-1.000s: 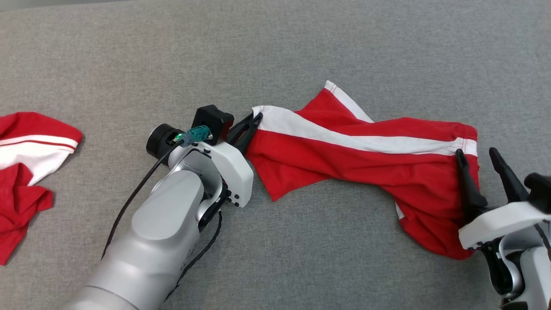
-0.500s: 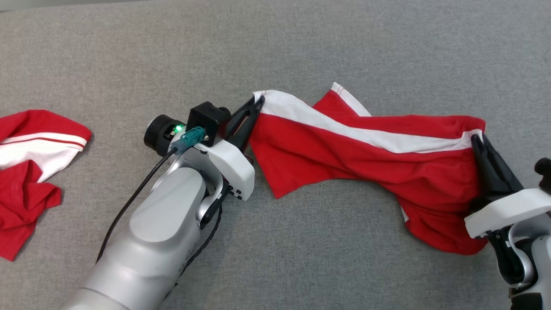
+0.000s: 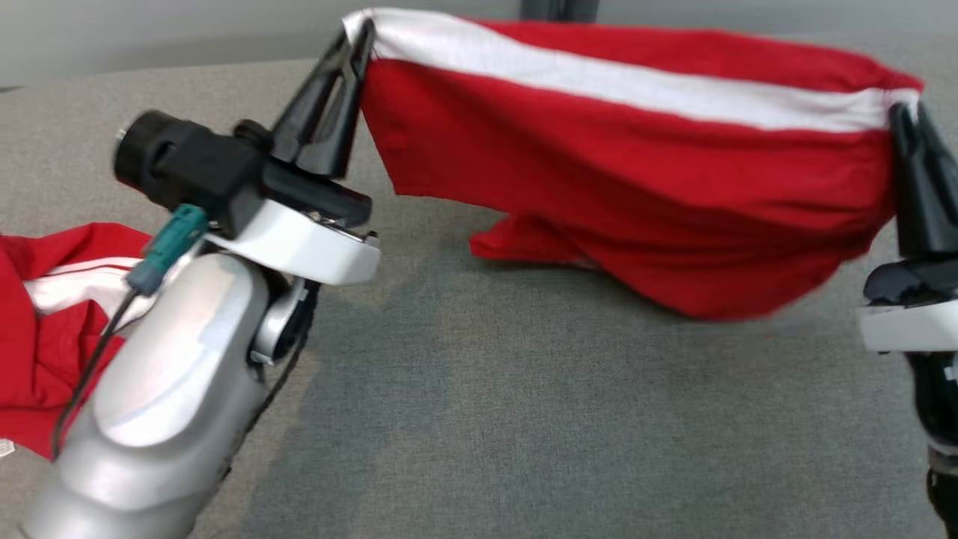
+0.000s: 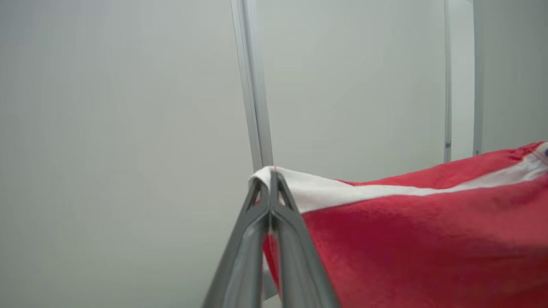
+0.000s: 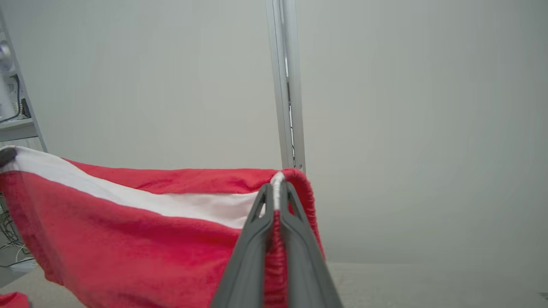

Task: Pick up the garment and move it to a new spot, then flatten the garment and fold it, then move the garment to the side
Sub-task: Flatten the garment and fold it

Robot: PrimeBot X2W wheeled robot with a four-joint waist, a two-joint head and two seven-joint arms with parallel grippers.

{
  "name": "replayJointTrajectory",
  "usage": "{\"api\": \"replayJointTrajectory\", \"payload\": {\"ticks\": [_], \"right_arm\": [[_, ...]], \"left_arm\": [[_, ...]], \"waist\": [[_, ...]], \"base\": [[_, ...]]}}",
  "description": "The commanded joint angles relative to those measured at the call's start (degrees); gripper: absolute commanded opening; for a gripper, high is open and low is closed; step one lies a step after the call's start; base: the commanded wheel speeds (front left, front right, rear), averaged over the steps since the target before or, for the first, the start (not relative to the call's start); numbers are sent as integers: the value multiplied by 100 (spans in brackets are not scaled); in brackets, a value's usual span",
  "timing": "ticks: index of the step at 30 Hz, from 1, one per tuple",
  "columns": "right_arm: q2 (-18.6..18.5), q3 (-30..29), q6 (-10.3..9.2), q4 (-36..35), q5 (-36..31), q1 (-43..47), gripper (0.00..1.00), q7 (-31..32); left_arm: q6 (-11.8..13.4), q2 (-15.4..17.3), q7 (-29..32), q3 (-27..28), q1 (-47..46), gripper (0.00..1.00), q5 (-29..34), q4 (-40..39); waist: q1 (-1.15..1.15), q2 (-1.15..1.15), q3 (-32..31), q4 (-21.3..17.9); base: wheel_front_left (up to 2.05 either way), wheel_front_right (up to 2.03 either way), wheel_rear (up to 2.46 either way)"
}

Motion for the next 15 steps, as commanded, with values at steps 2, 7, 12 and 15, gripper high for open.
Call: {"api": "replayJointTrajectory", "payload": {"ticks": [2, 7, 12, 15], "right_arm": [[-93, -82, 2, -172, 87, -132, 0, 70], [-225, -248, 2, -400, 205, -333, 0, 237], [-256, -326, 1, -513, 374, -379, 0, 392], [-230, -291, 1, -469, 460, -425, 0, 462]], "left_arm": [[100, 181, 97, 134, -6, 0, 32, -305], [249, 514, 355, 395, -140, 0, 21, -900], [359, 724, 555, 537, -47, 0, -15, -1332], [385, 774, 619, 567, 4, 0, -59, -1467]], "waist": [[0, 0, -177, 69], [0, 0, -443, 115], [0, 0, -594, 129], [0, 0, -595, 127]], "base": [[0, 0, 0], [0, 0, 0], [0, 0, 0], [0, 0, 0]]}}
